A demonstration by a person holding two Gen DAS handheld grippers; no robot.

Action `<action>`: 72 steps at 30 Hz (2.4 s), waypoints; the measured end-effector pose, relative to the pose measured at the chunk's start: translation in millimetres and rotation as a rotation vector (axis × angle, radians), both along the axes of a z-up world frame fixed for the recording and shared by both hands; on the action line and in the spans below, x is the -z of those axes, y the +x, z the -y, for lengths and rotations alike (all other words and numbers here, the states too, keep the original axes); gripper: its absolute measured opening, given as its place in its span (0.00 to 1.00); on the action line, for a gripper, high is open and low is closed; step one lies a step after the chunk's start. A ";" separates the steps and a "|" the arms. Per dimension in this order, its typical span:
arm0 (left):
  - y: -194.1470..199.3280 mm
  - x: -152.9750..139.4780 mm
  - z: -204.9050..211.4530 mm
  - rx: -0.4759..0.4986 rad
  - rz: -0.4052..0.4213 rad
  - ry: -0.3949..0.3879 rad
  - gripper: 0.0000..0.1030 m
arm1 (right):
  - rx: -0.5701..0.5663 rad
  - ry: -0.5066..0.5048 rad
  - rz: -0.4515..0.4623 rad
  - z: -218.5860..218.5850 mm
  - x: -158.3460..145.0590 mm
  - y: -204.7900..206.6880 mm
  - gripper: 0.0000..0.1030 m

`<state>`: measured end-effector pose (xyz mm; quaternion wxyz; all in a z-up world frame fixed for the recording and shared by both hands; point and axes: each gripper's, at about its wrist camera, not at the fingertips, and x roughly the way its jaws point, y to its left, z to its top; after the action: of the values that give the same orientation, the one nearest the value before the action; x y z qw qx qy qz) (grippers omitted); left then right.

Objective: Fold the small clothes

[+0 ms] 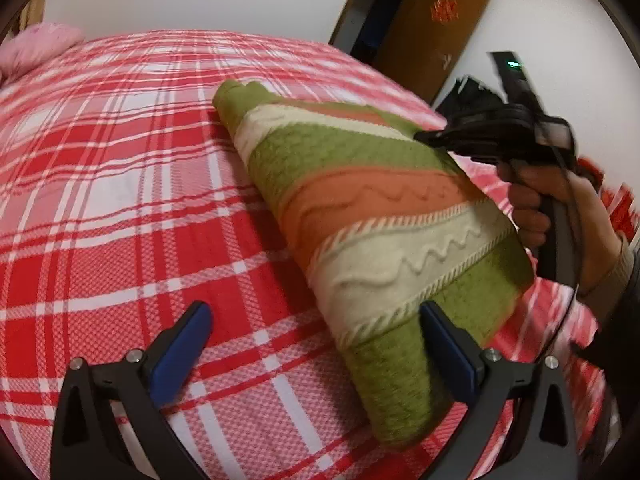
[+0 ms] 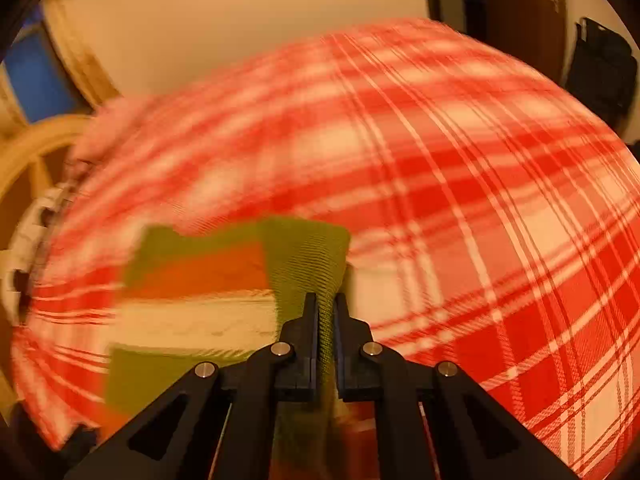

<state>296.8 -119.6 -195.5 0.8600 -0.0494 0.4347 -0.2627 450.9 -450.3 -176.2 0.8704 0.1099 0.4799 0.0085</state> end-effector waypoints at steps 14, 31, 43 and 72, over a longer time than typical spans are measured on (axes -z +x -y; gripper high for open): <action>-0.8 -25.7 -31.8 -0.141 0.075 0.004 1.00 | -0.211 0.062 0.131 -23.1 -40.7 -131.1 0.25; 7.7 -11.9 -5.6 -0.084 -0.060 -0.008 1.00 | -0.178 0.304 0.140 24.8 -36.3 -101.0 0.78; 15.9 -6.3 14.1 -0.042 -0.059 0.030 1.00 | -0.104 0.381 0.037 52.5 25.4 -6.9 0.72; 3.2 -25.2 28.2 0.056 0.007 0.049 0.35 | -0.182 0.432 0.143 25.4 4.8 -21.0 0.23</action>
<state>300.0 -147.9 -170.3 0.8548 -0.0152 0.4393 -0.2759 429.8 -475.7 -181.0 0.8540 0.2488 0.4122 0.1970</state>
